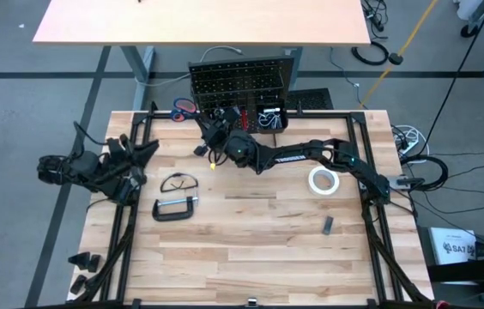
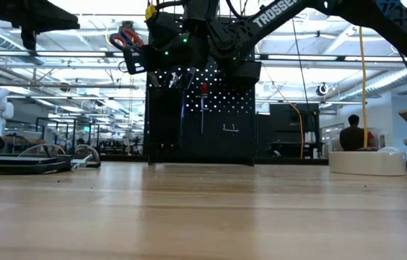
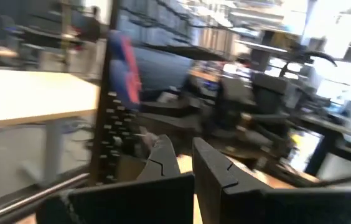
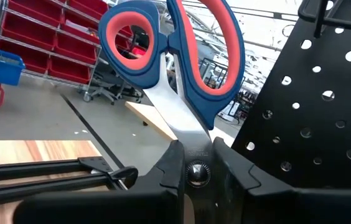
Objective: Hang tools onto peg board
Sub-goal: Put the scissors on the left black bin on the peg board
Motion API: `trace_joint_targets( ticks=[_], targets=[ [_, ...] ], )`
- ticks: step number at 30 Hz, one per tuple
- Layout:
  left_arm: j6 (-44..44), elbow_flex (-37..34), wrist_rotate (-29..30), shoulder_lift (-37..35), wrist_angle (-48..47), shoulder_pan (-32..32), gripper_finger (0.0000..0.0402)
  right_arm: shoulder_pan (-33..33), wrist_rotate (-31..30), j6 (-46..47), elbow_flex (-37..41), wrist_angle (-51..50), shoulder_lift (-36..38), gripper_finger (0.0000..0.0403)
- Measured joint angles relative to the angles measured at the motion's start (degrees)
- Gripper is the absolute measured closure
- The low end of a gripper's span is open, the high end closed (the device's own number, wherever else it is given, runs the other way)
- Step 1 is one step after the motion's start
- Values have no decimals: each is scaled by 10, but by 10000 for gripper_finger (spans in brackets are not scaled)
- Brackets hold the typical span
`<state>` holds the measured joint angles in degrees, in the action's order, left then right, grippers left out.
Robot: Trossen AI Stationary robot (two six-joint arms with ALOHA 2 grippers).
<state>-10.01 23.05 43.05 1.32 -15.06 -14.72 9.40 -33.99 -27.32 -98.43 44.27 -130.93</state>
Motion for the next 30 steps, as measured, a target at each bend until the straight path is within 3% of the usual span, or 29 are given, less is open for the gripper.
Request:
trace_joint_targets(
  ticks=[9, 15, 22, 30],
  targets=[
    [14, 0, 95, 90, 54, 43, 402, -2, -7, -2, 0, 0, 0, 360],
    [30, 0, 93, 193, 109, 104, 402, -7, -9, -3, 0, 1, 0, 360],
    [34, 0, 12, 279, 212, 178, 402, -12, -15, -6, 0, 1, 0, 360],
    [44, 21, -46, 332, 237, 244, 402, -20, -53, -41, 0, 1, 0, 360]
  ],
)
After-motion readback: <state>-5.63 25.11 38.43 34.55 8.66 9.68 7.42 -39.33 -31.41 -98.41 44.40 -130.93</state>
